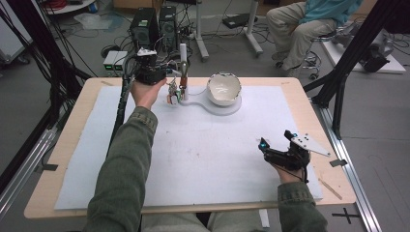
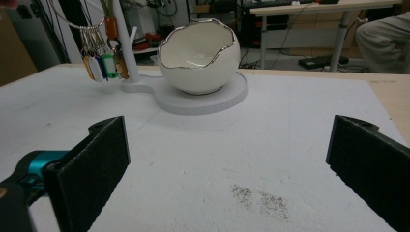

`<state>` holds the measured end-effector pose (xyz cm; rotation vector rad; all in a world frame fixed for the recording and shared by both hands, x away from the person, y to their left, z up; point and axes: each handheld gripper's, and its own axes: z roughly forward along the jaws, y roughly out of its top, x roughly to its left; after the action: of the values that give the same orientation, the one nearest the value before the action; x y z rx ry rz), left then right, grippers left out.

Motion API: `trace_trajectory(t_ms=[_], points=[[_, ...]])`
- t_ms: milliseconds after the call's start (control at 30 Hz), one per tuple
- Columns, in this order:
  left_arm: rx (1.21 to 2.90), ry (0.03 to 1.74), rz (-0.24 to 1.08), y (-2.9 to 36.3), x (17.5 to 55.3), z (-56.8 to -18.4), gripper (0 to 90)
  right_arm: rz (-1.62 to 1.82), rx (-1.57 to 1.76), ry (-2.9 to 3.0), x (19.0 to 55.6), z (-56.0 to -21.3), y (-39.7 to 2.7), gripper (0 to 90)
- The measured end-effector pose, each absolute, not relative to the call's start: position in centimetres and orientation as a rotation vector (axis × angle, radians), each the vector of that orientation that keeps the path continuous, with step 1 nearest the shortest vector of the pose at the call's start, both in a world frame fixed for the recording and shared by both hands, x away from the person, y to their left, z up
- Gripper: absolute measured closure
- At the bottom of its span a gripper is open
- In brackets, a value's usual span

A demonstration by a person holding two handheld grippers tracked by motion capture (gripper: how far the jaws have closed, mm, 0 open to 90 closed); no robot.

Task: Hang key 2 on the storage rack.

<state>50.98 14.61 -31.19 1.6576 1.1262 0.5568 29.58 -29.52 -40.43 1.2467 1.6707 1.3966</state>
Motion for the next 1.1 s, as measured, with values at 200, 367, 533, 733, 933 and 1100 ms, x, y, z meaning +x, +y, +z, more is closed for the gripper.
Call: trace_trajectory(t_ms=[200, 367, 533, 733, 933, 1100], points=[[1.676, 1.143, 0.540, 14.3, 51.1, -32.4, 86.7, 1.391, 1.241, 1.669, 29.6, -40.5, -29.6, 0.8], [1.691, 1.156, 0.536, 14.4, 51.2, -32.9, 86.6, 1.390, 1.240, 1.670, 29.6, -40.5, -29.6, 0.8], [1.699, 1.159, 0.516, 14.6, 51.2, -32.9, 86.2, 1.388, 1.237, 1.672, 29.6, -40.5, -29.6, 0.8], [1.655, 1.169, 0.514, 15.1, 51.0, -32.3, 61.0, 1.384, 1.242, 1.677, 29.7, -40.5, -29.4, 0.8], [1.626, 1.181, 0.541, 15.8, 50.5, -32.1, 37.4, 1.385, 1.239, 1.674, 29.6, -40.5, -29.4, 0.8], [1.636, 1.187, 0.548, 16.3, 50.1, -31.9, 17.2, 1.381, 1.241, 1.675, 29.7, -40.6, -29.4, 0.7]])
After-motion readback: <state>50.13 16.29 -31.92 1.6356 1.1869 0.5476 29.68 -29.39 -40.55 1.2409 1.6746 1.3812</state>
